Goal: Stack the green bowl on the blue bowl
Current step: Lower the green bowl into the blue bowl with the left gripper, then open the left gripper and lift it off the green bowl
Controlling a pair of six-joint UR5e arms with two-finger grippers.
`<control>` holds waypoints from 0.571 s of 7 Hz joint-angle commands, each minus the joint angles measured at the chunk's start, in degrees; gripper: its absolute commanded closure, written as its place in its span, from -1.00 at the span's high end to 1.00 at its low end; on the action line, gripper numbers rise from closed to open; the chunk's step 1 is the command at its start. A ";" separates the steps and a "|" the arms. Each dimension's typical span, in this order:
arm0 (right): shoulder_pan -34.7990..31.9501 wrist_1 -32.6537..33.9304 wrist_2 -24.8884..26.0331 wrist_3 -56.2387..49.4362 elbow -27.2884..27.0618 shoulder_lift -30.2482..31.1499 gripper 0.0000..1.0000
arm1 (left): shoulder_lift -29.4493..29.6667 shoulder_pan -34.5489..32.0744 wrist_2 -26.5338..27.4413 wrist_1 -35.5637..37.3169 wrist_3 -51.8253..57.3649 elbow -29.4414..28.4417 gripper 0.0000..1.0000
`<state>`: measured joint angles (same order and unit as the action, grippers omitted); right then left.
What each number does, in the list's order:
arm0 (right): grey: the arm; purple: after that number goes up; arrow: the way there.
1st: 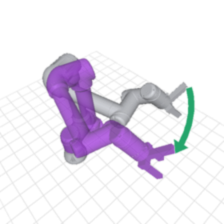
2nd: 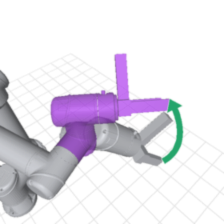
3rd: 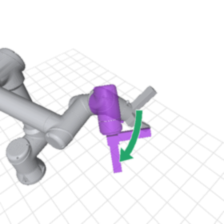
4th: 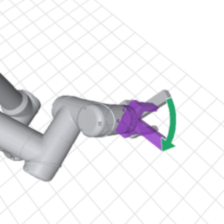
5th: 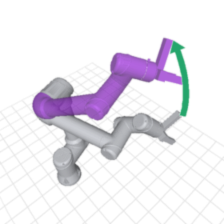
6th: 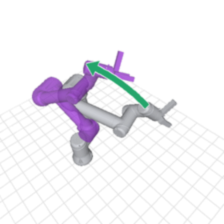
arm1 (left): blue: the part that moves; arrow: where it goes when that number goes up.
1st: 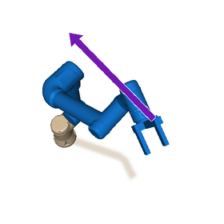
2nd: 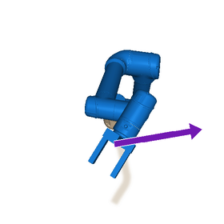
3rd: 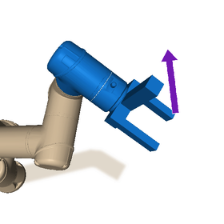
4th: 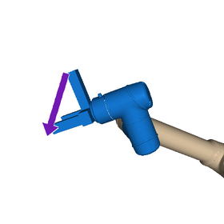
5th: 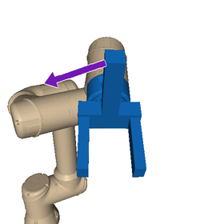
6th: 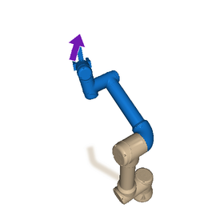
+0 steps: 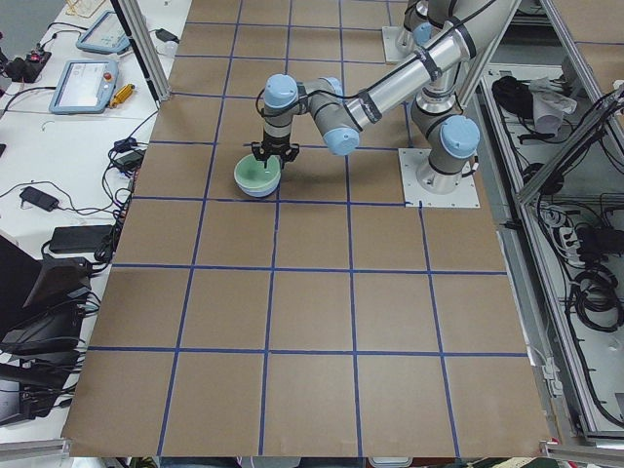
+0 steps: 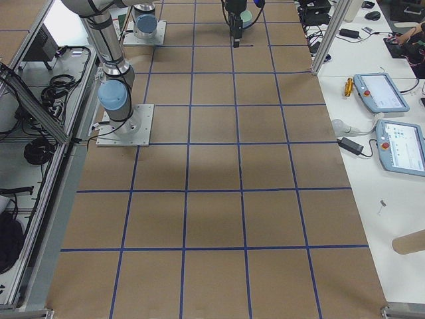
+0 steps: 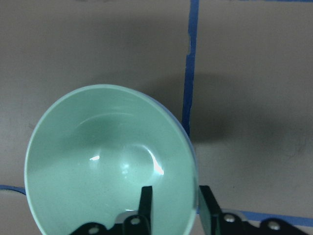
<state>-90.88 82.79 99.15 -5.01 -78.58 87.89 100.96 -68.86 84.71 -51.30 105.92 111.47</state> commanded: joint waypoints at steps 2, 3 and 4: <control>0.00 0.00 0.08 0.00 0.00 0.00 1.00 | -2.77 -2.06 -0.24 -4.30 -10.68 -2.82 1.00; 0.00 0.00 0.08 0.00 0.00 0.00 1.00 | -3.74 -3.81 -0.16 -5.03 -18.13 -4.92 1.00; 0.00 0.00 0.08 0.00 0.00 0.00 1.00 | -4.62 -6.70 0.10 -11.39 -22.64 -8.86 1.00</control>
<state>-90.88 82.79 99.22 -5.01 -78.57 87.89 97.49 -72.63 84.63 -57.17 89.80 106.51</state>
